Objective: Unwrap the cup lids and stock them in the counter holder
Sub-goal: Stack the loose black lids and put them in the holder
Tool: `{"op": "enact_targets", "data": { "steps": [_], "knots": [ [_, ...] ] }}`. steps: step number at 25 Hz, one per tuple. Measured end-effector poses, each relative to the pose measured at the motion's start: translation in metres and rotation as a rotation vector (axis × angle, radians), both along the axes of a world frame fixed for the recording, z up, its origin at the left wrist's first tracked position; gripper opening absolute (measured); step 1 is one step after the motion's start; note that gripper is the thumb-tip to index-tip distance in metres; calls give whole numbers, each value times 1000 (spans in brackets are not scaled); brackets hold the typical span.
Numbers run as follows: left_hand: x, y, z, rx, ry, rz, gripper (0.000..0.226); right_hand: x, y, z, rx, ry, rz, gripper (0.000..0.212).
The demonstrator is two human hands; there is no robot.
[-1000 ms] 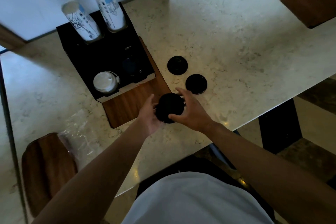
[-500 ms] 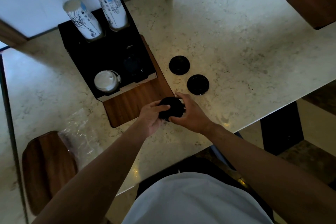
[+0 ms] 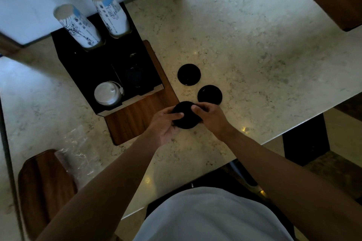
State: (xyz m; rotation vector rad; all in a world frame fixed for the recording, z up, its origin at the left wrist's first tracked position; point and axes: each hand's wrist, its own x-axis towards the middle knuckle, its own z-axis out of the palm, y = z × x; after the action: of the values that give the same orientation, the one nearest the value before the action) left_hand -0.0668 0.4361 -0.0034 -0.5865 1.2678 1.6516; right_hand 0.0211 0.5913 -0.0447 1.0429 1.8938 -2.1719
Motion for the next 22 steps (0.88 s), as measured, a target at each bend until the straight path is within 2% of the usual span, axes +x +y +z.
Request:
{"op": "enact_targets", "data": {
  "steps": [6,7,10,11,13,16,19,22],
  "knots": [
    [-6,15,-10,-52,17,-93,49,-10,25,-5,71,-12,93,37],
    [-7,17,-11,-50,12,-84,49,-12,28,-4,173,-25,117,32],
    [-11,24,-13,-67,2,-28,50,-15,41,-3,668,-46,68,16],
    [-11,26,-14,-76,3,-13,50,-16,47,-4,805,-48,63,17],
    [-13,27,-14,-97,3,1,48,-15,55,-7,993,-100,171,37],
    [-16,23,-17,-123,-7,7,47,-13,60,-12,1068,-198,372,65],
    [-17,16,-16,-137,-11,31,49,-13,58,-15,1073,-227,414,68],
    [-17,7,-12,-128,-17,49,50,-13,52,-13,1023,-173,347,67]
  ]
}}
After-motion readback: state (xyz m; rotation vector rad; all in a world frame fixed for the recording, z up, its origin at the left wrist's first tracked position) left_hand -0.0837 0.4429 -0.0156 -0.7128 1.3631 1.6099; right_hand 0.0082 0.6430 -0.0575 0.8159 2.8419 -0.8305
